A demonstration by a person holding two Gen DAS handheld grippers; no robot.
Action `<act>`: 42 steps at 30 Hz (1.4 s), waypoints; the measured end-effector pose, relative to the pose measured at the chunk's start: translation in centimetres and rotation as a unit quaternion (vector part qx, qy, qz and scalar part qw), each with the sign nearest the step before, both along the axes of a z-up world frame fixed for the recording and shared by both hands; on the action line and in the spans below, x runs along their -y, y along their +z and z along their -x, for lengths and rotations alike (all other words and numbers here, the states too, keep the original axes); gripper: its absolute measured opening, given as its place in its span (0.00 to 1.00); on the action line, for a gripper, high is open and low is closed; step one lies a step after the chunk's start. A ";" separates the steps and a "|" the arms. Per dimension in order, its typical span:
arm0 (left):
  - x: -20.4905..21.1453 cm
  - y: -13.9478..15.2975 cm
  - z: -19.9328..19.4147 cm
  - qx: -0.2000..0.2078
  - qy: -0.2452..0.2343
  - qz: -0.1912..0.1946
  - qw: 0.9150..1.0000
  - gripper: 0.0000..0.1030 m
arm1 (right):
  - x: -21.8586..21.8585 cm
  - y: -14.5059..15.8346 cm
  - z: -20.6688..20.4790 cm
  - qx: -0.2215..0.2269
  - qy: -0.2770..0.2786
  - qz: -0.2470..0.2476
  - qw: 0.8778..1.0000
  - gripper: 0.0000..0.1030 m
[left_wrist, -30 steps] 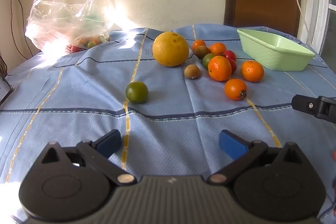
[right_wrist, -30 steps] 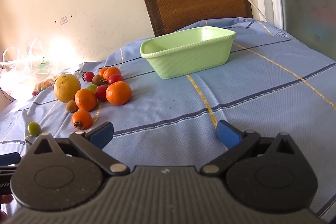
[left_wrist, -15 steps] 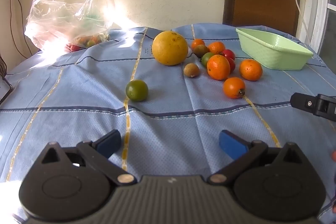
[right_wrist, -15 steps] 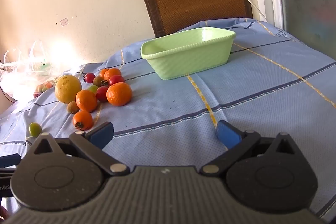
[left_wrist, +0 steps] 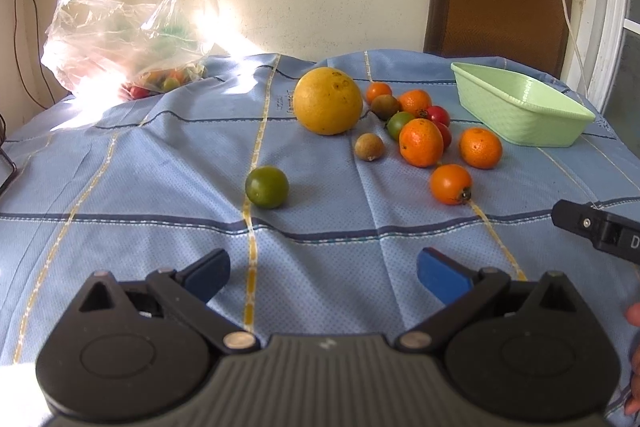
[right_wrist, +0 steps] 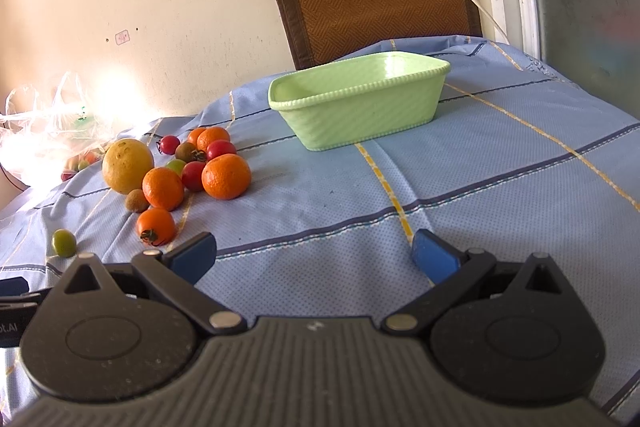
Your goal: Organize fruits
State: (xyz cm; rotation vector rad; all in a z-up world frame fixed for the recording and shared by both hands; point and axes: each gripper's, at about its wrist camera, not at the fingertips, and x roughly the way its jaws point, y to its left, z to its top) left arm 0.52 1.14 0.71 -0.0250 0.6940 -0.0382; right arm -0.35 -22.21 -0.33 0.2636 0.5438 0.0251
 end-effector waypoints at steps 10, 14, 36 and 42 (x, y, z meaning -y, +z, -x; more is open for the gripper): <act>0.4 -0.6 -1.0 0.003 0.002 -0.024 1.000 1.00 | 0.1 -0.1 0.0 0.000 0.000 0.001 1.000 1.00; 0.0 -0.7 -0.8 0.010 0.002 -0.012 1.000 1.00 | 0.0 -0.1 -0.1 0.000 0.000 0.004 1.000 1.00; -10.7 2.2 -0.7 0.151 0.065 0.046 0.985 1.00 | -9.3 6.4 -7.3 0.076 0.216 0.088 0.970 0.79; -10.7 1.9 -0.7 0.154 0.069 0.043 0.985 1.00 | -15.3 5.9 -14.3 0.011 0.281 0.101 0.954 0.77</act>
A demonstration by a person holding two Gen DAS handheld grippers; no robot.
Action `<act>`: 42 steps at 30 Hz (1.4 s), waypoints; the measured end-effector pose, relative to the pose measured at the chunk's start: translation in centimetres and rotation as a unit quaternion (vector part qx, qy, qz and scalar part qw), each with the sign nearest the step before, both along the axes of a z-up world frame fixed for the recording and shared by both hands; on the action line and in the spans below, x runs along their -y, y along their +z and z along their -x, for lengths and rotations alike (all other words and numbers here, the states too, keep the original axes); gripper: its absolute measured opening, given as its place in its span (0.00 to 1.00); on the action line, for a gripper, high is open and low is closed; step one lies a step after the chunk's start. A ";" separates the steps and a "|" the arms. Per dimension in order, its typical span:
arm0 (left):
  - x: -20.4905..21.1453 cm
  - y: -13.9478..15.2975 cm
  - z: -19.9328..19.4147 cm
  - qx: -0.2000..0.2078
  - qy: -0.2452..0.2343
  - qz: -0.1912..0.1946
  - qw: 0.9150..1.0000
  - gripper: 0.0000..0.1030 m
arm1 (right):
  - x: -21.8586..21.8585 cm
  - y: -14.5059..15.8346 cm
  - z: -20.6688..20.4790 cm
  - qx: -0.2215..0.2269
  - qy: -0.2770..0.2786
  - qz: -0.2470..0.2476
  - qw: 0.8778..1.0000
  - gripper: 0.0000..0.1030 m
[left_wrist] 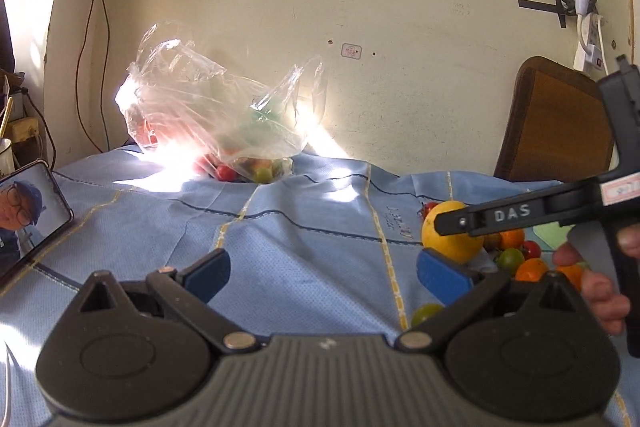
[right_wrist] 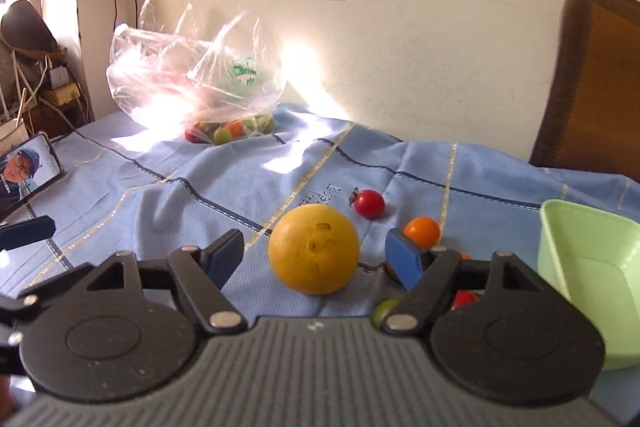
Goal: Organize fruits
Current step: 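Reach the right tool to the yellow grapefruit and close its fingers on it, then carry the grapefruit with the right tool into the green bowl and open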
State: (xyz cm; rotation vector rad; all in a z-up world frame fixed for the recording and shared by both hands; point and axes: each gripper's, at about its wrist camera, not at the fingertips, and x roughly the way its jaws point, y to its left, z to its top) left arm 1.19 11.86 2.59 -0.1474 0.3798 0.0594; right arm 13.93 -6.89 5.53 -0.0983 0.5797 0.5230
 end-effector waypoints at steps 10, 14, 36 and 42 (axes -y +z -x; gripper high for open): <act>-0.6 0.0 0.0 0.005 0.009 0.016 1.000 1.00 | -1.5 -2.0 -3.1 -0.067 -0.005 0.020 0.998 0.63; -0.9 0.1 0.2 0.009 0.009 0.022 1.000 1.00 | 0.4 0.0 0.5 -0.024 0.005 -0.007 1.000 0.63; 11.5 0.9 2.4 -0.108 -0.279 0.053 0.953 0.75 | 10.4 -3.6 14.5 0.010 0.019 -0.029 0.999 0.65; 13.0 -0.6 1.1 -0.170 -0.301 0.059 0.936 0.54 | 11.2 -3.7 15.6 0.046 0.029 -0.012 0.998 0.72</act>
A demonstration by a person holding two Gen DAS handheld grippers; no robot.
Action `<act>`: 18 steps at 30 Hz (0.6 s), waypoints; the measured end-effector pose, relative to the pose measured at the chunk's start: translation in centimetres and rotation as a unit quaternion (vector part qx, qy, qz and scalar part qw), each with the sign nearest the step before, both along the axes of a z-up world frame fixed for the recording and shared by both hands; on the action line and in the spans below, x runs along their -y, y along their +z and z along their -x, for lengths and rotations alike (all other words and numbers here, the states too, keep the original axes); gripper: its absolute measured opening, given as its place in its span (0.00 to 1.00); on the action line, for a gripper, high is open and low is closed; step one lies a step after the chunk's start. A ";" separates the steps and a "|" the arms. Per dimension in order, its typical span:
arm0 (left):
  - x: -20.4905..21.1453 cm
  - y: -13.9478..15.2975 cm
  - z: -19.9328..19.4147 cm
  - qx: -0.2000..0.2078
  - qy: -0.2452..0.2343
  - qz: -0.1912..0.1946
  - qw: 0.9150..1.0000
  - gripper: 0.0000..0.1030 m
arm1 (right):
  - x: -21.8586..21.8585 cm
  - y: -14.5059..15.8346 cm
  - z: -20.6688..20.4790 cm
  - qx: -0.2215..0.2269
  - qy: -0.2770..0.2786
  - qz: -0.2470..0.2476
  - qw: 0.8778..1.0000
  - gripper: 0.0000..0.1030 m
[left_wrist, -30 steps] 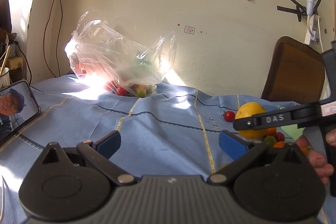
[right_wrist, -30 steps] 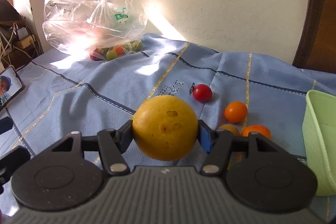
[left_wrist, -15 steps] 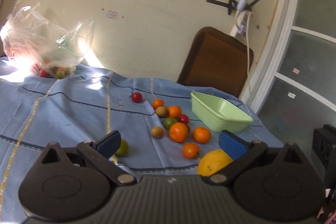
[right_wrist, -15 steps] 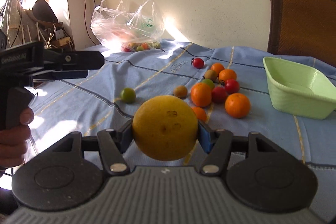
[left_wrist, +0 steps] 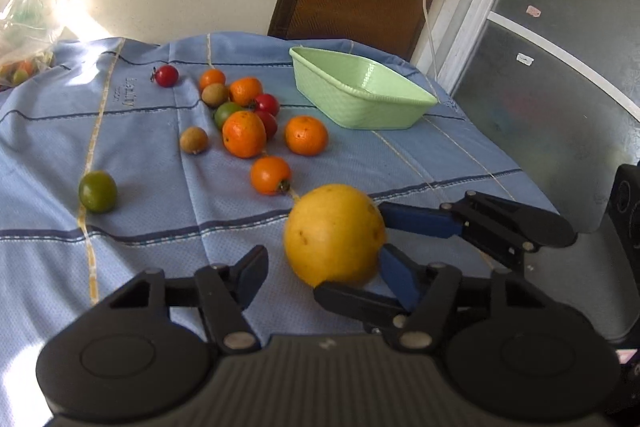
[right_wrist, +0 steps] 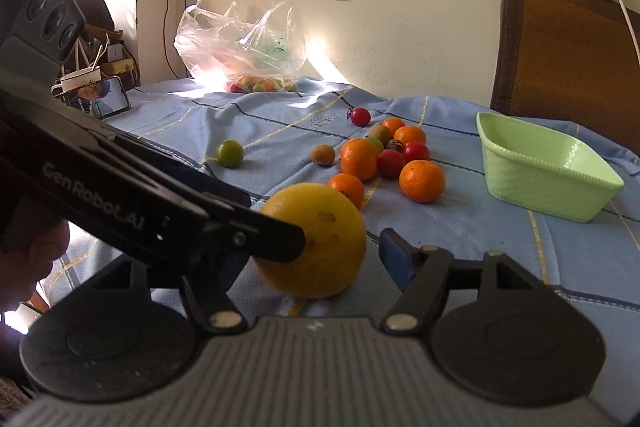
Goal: Organize fruits
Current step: 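Carry the grapefruit with the right tool into the green bowl and open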
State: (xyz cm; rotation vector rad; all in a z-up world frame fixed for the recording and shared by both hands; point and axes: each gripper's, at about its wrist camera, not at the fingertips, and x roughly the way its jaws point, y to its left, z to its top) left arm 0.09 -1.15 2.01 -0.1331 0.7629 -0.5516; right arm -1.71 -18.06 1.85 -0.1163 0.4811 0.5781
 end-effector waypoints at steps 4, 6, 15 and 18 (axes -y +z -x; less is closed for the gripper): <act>1.6 0.7 0.0 0.019 -0.002 -0.031 0.999 0.50 | 0.2 -0.5 -0.2 -0.005 0.009 -0.007 1.000 0.69; 2.3 1.3 -0.6 0.023 -0.002 -0.040 0.999 0.49 | 0.1 -0.7 -0.5 -0.005 -0.001 -0.001 1.000 0.62; 10.3 6.0 -6.3 0.108 -0.049 -0.072 0.990 0.49 | 5.1 1.4 -3.8 0.041 -0.092 -0.034 0.994 0.60; 13.1 6.9 -9.2 0.125 -0.058 -0.076 0.988 0.49 | 7.2 2.4 -6.1 0.059 -0.124 -0.037 0.990 0.61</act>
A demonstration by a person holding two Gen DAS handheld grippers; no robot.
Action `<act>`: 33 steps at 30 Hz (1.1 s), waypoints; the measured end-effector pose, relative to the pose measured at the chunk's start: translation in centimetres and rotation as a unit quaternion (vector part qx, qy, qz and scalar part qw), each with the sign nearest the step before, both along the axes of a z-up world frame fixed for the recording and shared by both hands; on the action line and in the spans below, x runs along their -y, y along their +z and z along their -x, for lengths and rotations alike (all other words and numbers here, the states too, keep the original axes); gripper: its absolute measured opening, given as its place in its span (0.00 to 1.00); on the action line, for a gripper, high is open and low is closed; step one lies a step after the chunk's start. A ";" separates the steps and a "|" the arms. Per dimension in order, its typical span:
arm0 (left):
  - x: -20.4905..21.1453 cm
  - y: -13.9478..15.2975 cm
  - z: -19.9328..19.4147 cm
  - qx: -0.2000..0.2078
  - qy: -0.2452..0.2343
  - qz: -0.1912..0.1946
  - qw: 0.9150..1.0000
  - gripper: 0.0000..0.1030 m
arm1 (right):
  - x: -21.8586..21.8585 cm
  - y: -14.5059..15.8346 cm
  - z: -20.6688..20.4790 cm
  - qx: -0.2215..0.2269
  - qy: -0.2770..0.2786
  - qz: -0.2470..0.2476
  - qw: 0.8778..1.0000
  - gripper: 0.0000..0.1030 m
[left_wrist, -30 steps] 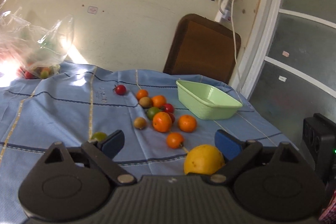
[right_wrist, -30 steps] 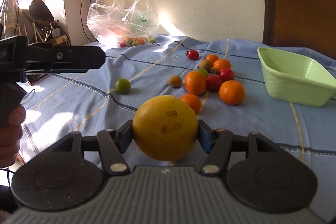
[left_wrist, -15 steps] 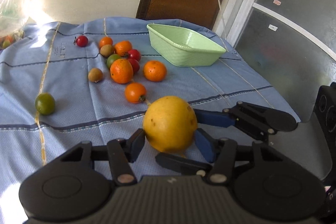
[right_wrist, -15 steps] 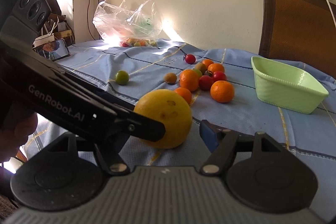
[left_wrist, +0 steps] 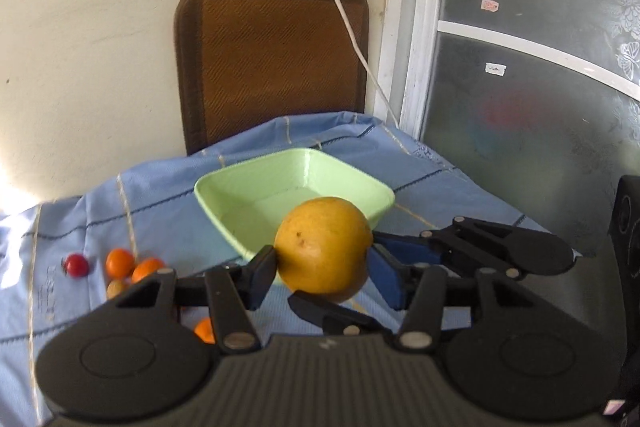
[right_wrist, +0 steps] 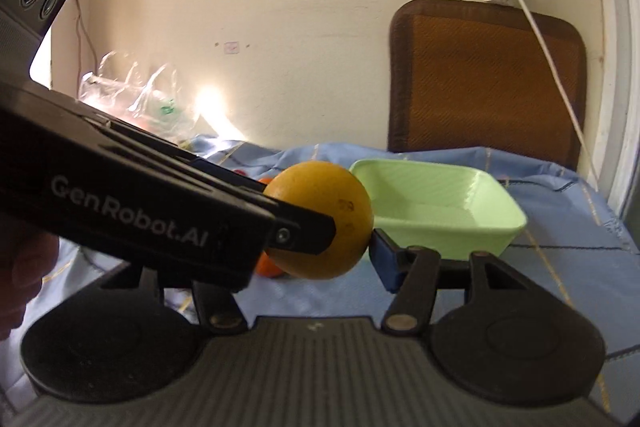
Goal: Organize fruits
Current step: 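Carry the grapefruit with the right tool into the green bowl and open, then withdraw both tools from the bowl back toward the loose fruits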
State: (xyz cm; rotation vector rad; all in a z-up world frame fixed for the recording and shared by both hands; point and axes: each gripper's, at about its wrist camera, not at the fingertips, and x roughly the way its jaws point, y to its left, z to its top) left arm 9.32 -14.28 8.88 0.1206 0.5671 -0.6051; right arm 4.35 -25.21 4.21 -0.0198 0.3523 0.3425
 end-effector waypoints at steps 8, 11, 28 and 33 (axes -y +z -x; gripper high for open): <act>4.2 -1.1 -7.3 -0.038 0.004 0.005 0.999 0.51 | 4.3 -0.1 -7.5 -0.021 -0.044 -0.013 0.999 0.61; 5.1 -1.6 -8.5 -0.053 0.009 0.004 0.999 0.52 | 4.8 -0.7 -9.1 -0.035 -0.050 -0.012 0.998 0.61; 1.1 0.9 -4.9 -0.018 0.049 0.033 0.998 0.53 | 3.8 -0.5 -8.8 -0.055 -0.070 0.012 0.996 0.64; -4.0 2.4 0.0 0.041 0.103 0.015 0.994 0.60 | 2.4 0.3 -6.2 -0.057 -0.064 0.005 0.996 0.64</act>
